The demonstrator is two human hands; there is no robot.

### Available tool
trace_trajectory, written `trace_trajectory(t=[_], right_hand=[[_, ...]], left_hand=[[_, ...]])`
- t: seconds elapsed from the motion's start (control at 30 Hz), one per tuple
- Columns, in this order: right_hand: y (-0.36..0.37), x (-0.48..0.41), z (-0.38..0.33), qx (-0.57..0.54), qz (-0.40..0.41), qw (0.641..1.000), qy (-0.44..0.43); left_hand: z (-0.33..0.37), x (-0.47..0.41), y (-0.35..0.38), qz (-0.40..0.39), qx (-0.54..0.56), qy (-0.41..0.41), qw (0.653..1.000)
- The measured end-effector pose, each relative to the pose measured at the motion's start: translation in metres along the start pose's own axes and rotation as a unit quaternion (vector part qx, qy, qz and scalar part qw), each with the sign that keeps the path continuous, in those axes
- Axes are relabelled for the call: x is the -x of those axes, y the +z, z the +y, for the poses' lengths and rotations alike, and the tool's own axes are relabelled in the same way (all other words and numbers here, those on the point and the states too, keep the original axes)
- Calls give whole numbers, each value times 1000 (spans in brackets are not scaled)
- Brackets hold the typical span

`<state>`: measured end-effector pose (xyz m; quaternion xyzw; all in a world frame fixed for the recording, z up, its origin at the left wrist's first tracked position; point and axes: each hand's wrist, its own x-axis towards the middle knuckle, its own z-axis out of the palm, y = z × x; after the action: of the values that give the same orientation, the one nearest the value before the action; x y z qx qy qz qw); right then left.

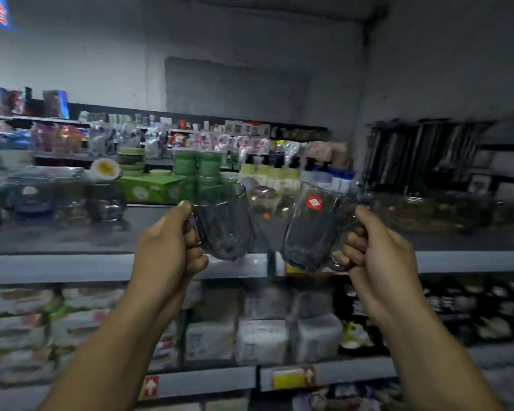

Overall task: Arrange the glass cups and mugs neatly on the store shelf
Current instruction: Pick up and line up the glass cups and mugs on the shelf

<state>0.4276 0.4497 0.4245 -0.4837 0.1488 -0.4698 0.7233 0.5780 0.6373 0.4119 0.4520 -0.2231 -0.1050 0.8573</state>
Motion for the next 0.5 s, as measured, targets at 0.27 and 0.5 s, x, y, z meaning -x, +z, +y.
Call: trace_trajectory(t=[0.27, 0.5], right_hand=[[-185, 14, -89, 51, 92, 994, -35], [-294, 2, -145, 70, 161, 981, -77]], left_hand=[[-92, 79, 163, -70, 39, -62, 995], [-154, 103, 277, -130, 68, -106, 984]])
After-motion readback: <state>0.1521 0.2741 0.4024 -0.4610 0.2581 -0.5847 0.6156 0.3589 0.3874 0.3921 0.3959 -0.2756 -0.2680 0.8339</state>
